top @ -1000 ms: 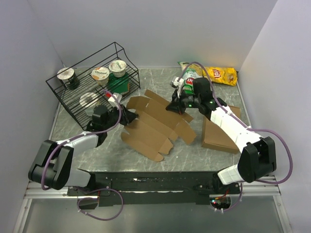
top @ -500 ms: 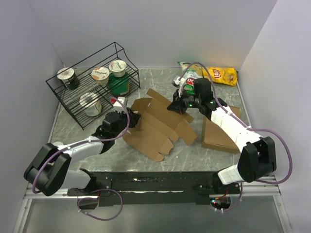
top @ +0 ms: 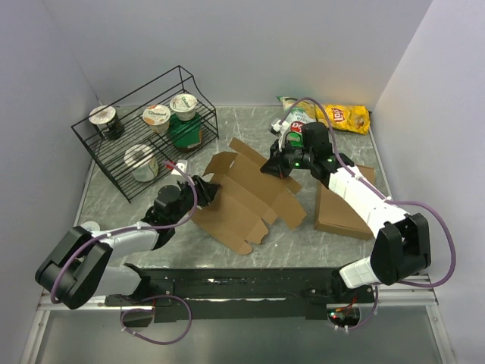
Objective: Fold the paper box
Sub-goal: Fold the paper box at the center of the board.
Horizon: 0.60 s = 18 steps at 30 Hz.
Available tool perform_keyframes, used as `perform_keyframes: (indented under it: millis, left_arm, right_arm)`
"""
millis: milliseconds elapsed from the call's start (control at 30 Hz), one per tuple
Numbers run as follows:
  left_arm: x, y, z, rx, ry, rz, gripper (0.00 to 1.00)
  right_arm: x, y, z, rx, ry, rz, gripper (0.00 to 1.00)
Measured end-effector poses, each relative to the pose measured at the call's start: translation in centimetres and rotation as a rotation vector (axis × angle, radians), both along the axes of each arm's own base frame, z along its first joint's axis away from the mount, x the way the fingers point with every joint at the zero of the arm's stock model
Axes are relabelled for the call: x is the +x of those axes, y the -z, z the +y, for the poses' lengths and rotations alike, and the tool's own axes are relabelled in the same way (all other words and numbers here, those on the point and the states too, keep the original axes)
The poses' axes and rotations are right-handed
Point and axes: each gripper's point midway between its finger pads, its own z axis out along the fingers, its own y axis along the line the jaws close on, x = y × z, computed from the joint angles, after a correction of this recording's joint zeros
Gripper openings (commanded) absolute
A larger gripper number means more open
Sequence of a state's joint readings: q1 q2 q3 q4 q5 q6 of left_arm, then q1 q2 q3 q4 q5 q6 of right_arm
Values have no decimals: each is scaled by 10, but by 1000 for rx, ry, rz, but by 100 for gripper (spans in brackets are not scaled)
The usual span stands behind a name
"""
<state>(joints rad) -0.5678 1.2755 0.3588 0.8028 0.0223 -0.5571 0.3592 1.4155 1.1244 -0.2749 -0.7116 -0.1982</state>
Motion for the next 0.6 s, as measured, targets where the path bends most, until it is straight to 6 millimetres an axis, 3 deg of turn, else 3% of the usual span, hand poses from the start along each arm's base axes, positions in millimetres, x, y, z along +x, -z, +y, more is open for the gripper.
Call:
perform_keyframes:
  millis: [100, 133, 233, 500, 600]
  left_arm:
    - [-1, -1, 0, 5, 9, -17, 36]
    - [-2, 0, 0, 8, 9, -21, 45]
    - [-5, 4, 3, 12, 4, -24, 49]
    - [-7, -7, 6, -15, -5, -59, 45]
    - [-5, -7, 6, -13, -8, -65, 56]
  right_arm:
    - [0, 1, 0, 0, 2, 7, 0]
    - [1, 2, 0, 1, 3, 12, 0]
    - [2, 7, 1, 2, 12, 35, 0]
    - [7, 14, -3, 6, 45, 81, 0]
    - [8, 14, -4, 9, 50, 83, 0]
